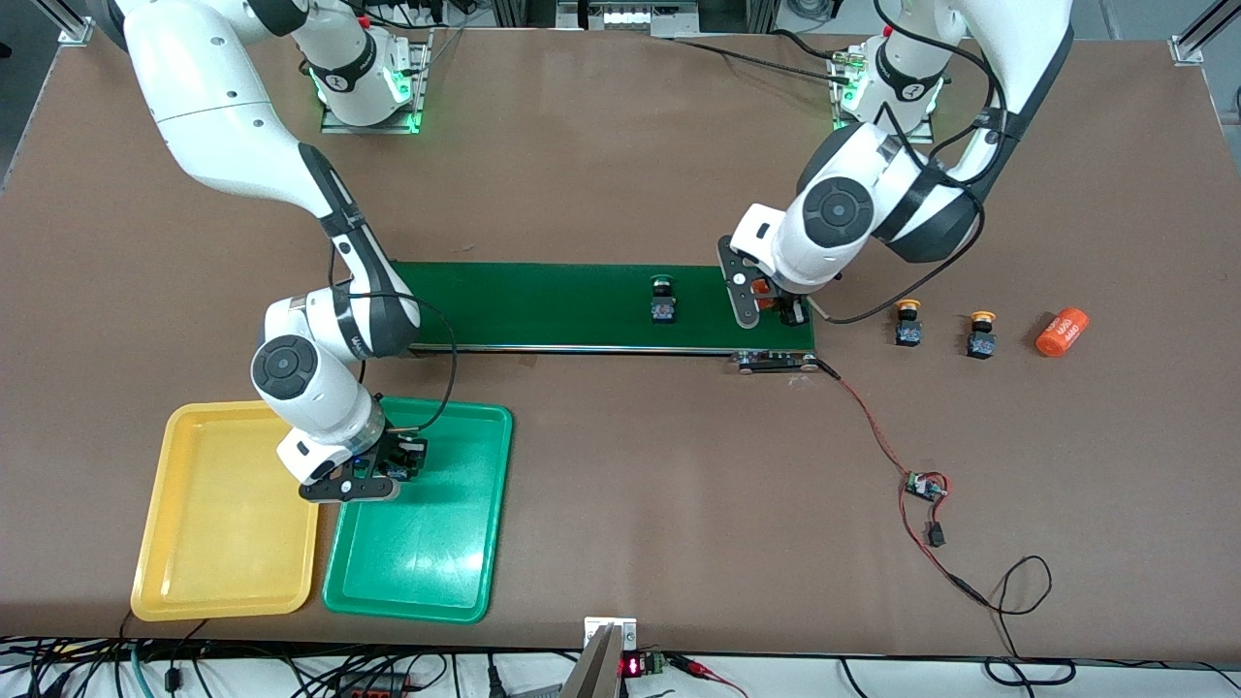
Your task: Sort buttons by color to trays
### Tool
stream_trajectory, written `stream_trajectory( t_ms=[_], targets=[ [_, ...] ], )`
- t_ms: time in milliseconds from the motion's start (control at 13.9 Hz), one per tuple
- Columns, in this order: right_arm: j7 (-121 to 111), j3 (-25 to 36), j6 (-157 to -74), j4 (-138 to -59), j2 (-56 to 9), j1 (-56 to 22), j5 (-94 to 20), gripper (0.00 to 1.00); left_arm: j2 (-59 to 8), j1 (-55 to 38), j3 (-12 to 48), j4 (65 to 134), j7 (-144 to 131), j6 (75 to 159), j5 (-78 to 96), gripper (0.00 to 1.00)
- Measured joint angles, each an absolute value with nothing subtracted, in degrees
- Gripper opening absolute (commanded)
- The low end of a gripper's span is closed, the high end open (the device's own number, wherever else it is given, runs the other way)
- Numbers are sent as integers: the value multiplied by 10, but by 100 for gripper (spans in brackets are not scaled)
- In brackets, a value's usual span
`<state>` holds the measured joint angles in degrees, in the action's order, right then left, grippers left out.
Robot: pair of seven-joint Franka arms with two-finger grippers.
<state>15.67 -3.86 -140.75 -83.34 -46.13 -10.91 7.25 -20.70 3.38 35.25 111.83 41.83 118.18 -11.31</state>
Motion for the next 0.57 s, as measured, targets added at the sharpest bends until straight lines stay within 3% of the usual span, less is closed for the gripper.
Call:
stream_trajectory(
  t_ms=[215,574],
  targets=[
    [156,-39,-1409,-833,-464,-109,72,71,-231,33,352,1118,458,1189,-148,0],
    [156,-39,-1411,-833,-465,-111,72,81,-256,12,352,1119,468,1201,-169,1]
  ],
)
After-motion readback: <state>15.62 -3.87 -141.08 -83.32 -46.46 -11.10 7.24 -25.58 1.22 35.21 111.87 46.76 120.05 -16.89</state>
